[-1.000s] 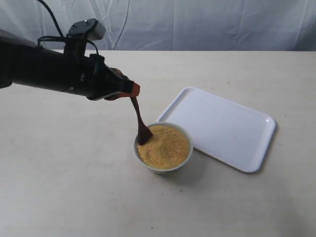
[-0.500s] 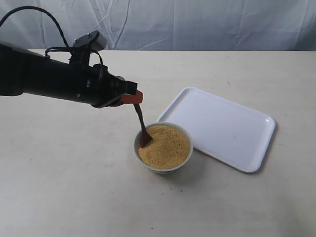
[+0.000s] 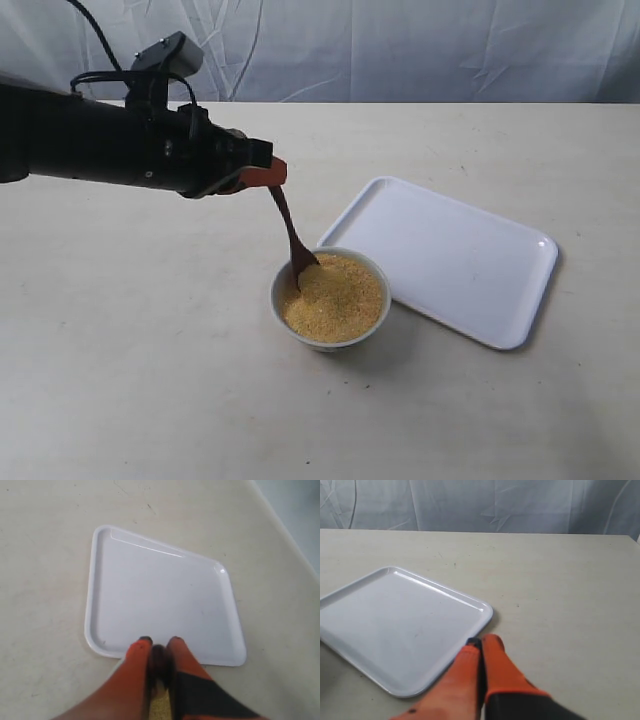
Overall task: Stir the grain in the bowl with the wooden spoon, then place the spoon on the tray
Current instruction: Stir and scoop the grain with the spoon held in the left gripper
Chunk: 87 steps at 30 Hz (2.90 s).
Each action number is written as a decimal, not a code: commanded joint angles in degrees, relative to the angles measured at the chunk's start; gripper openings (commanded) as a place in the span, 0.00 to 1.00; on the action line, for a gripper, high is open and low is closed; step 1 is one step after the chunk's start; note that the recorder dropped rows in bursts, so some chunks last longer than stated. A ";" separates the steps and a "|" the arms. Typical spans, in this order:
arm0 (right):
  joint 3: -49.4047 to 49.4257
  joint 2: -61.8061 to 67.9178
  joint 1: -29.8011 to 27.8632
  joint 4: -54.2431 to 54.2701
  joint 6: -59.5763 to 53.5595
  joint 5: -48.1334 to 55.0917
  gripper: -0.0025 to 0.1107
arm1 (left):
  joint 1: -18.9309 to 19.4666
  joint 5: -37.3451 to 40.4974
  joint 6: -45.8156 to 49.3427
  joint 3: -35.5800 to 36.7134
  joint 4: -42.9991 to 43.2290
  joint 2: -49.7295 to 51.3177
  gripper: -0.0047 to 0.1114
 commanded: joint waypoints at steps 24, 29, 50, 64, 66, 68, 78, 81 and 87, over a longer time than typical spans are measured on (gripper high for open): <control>0.26 -0.35 -0.01 -0.03 -0.10 -0.78 0.02 | -0.20 1.64 -0.16 1.03 -0.58 5.80 0.04; 0.26 -0.35 -0.01 -0.03 -0.10 -0.78 0.02 | -0.20 3.77 -0.12 1.03 -6.64 4.97 0.04; 0.26 -0.35 -0.01 -0.03 -0.10 -0.78 0.02 | -0.08 1.55 0.07 1.03 -4.06 -3.03 0.04; 0.26 -0.35 -0.01 -0.03 -0.10 -0.78 0.02 | -0.08 1.44 2.51 1.03 0.66 4.30 0.04; 0.26 -0.35 -0.01 -0.03 -0.10 -0.78 0.02 | -0.08 2.74 2.51 1.03 -0.09 4.96 0.04; 0.26 -0.35 -0.01 -0.03 -0.10 -0.78 0.02 | -0.08 3.86 2.51 1.03 -0.98 5.53 0.04; 0.26 -0.35 -0.01 -0.03 -0.10 -0.78 0.02 | -0.08 6.10 2.25 1.03 -3.47 5.65 0.04; 0.26 -0.35 -0.01 -0.03 -0.10 -0.78 0.02 | -0.08 6.89 2.25 1.03 -4.32 5.26 0.04; 0.26 -0.35 -0.01 -0.03 -0.10 -0.78 0.02 | -0.08 6.76 2.35 1.03 -4.32 3.03 0.04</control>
